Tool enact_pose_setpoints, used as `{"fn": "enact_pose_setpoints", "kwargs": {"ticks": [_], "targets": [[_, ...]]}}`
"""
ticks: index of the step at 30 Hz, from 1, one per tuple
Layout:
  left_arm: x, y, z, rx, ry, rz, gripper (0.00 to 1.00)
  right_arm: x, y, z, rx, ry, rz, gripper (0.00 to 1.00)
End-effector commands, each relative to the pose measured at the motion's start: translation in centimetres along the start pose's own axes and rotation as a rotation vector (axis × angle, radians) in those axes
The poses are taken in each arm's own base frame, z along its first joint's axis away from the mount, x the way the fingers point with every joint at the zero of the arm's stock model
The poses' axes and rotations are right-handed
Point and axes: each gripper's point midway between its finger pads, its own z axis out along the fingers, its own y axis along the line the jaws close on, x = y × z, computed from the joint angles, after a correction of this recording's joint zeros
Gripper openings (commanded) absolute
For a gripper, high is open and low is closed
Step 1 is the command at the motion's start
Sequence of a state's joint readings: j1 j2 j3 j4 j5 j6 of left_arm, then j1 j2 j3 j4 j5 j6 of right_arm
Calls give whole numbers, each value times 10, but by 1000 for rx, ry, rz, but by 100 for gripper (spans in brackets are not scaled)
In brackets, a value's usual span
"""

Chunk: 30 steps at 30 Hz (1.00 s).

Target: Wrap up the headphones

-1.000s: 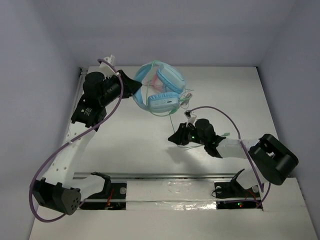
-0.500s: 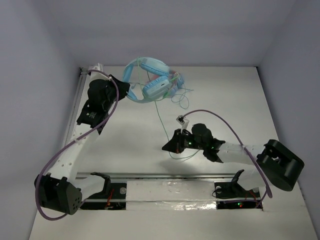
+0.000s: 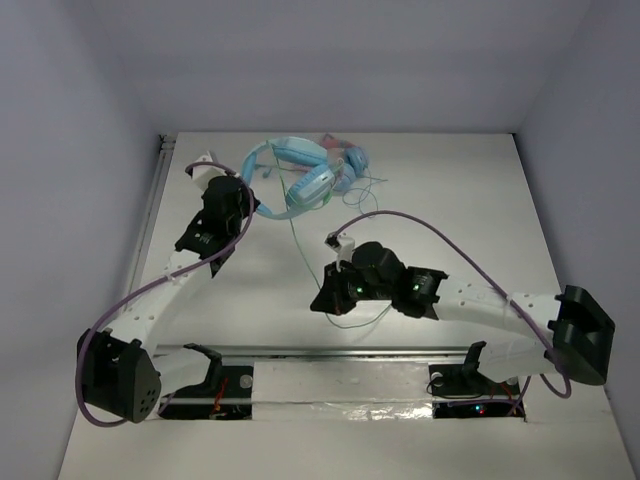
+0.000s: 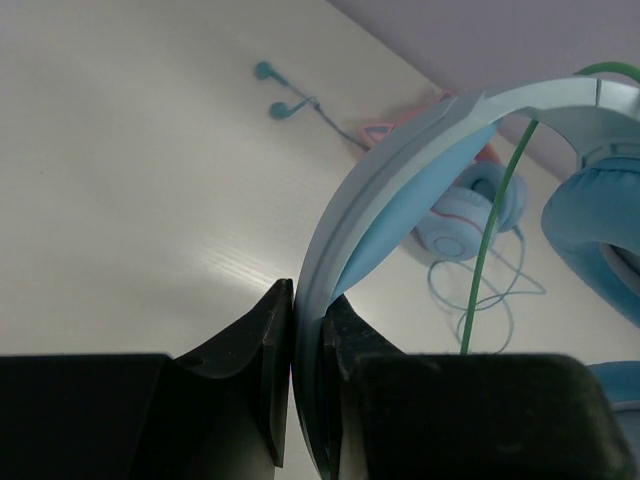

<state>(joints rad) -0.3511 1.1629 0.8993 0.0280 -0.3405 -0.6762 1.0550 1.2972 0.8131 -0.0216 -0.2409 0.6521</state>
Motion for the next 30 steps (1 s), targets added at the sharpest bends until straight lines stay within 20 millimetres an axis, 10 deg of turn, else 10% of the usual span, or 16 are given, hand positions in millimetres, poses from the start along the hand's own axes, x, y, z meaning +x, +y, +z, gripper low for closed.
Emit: {"fn": "enact_pose_setpoints", "kwargs": {"ticks": [1, 16, 30], "targets": [[-16, 8, -10, -47, -113, -1, 0, 7, -1, -23, 97, 73, -34, 1], [100, 20, -67, 4, 369, 491, 0, -53, -5, -58, 357, 118, -301, 0], [117, 7, -81, 183, 485, 698, 0, -110, -32, -95, 665, -61, -374, 3]]}}
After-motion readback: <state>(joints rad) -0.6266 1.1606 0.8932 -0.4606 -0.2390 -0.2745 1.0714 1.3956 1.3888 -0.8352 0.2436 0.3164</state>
